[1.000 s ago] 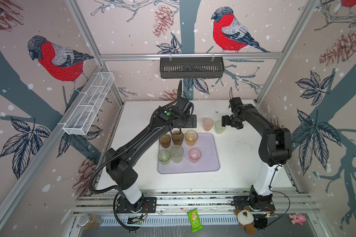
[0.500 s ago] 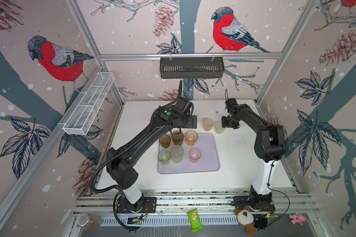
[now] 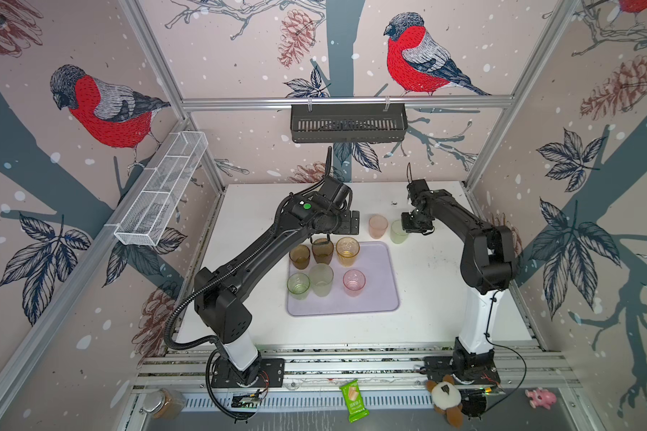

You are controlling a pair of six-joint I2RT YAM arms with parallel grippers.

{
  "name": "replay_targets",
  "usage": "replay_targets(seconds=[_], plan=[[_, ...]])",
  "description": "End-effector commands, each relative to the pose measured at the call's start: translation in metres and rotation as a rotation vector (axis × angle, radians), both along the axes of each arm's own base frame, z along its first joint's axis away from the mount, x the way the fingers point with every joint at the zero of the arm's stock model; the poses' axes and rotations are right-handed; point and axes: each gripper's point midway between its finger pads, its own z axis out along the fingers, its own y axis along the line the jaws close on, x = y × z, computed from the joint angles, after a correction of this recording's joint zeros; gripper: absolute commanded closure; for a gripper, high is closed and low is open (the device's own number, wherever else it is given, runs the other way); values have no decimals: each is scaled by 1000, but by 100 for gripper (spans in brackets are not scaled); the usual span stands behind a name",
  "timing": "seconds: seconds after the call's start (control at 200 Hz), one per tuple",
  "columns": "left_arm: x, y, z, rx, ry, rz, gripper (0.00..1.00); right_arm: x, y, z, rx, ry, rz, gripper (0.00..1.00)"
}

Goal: Place the glasses into the tray
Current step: Pick up the glass from the top-right of the table.

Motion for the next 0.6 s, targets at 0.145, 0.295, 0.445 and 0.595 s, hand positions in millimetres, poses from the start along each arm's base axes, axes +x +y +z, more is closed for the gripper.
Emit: replay_targets(seconds=[0.145,0.295,0.445,0.595], plan=[[0,-4,1,-26,7,1,4,-2,-6,0,-25,1,6,79],[0,-4,2,-34,4,4,4,-4,-7,1,-30,4,6,83],[0,-4,3,-37,-2,5,4,-3,-9,5,-33,-5,0,87],[0,-4,3,-39,-6,6,4,-5,-13,10,-46,-16,-3,91]])
